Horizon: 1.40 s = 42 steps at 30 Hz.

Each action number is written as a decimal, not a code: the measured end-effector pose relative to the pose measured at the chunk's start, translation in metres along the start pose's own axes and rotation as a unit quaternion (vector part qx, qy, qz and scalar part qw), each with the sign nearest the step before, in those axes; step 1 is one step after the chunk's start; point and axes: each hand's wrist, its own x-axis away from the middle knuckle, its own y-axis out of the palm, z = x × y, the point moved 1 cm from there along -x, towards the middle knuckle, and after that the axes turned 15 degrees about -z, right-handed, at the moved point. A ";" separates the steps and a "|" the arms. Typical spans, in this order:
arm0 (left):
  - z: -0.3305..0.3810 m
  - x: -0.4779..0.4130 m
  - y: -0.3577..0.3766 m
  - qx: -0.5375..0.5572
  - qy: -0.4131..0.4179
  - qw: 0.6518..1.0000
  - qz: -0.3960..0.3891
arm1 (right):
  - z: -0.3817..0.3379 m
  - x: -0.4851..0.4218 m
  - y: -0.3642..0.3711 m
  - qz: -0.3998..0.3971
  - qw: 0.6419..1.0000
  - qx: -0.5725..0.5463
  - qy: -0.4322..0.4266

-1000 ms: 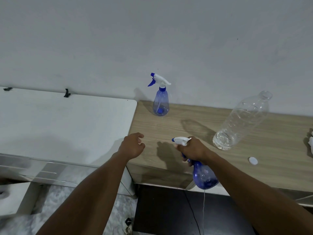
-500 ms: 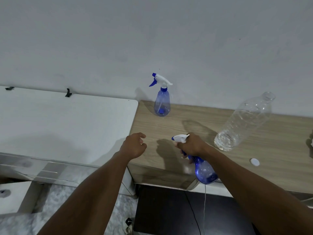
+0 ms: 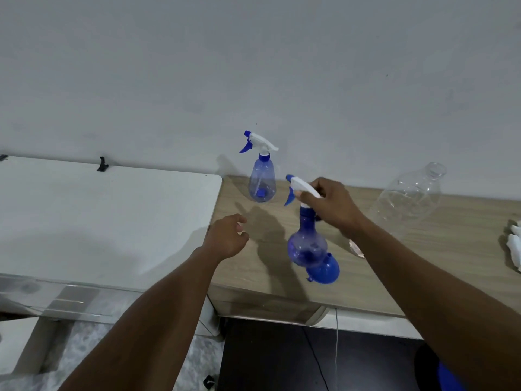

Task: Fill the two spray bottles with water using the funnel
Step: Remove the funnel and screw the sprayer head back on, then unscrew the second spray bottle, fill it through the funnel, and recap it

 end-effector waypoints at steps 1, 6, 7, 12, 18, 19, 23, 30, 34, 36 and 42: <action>0.006 -0.004 -0.001 0.000 0.006 1.000 0.002 | -0.004 -0.003 -0.008 0.013 1.000 0.007 -0.009; 0.035 -0.023 -0.002 0.008 0.031 0.999 0.006 | -0.013 -0.031 -0.048 0.048 0.993 0.103 -0.016; 0.041 -0.027 -0.002 0.011 0.037 0.999 0.007 | -0.013 -0.039 -0.054 0.052 0.991 0.124 -0.012; 0.060 -0.047 0.000 0.025 0.051 0.998 0.016 | -0.003 -0.084 -0.077 0.065 0.968 0.239 0.039; 0.068 -0.070 -0.001 0.007 0.046 0.999 0.009 | 0.017 -0.121 -0.088 0.069 0.952 0.283 0.090; 0.068 -0.073 -0.002 0.004 0.046 0.999 0.010 | 0.019 -0.125 -0.089 0.070 0.951 0.286 0.093; 0.069 -0.089 -0.010 -0.002 0.046 0.999 0.021 | 0.030 -0.136 -0.089 0.069 0.947 0.300 0.093; 0.070 -0.118 -0.024 0.046 -0.006 0.992 0.120 | 0.031 -0.146 -0.081 0.044 0.938 0.311 0.148; 0.083 -0.121 -0.031 0.095 -0.021 0.989 0.115 | 0.020 -0.139 -0.069 0.138 0.930 0.333 0.077; 0.089 -0.125 -0.031 0.146 0.019 0.984 0.097 | 0.009 -0.133 -0.063 0.195 0.923 0.331 -0.003; 0.082 -0.130 -0.018 0.187 0.031 0.978 0.083 | -0.025 -0.120 -0.021 0.080 0.962 0.225 -0.132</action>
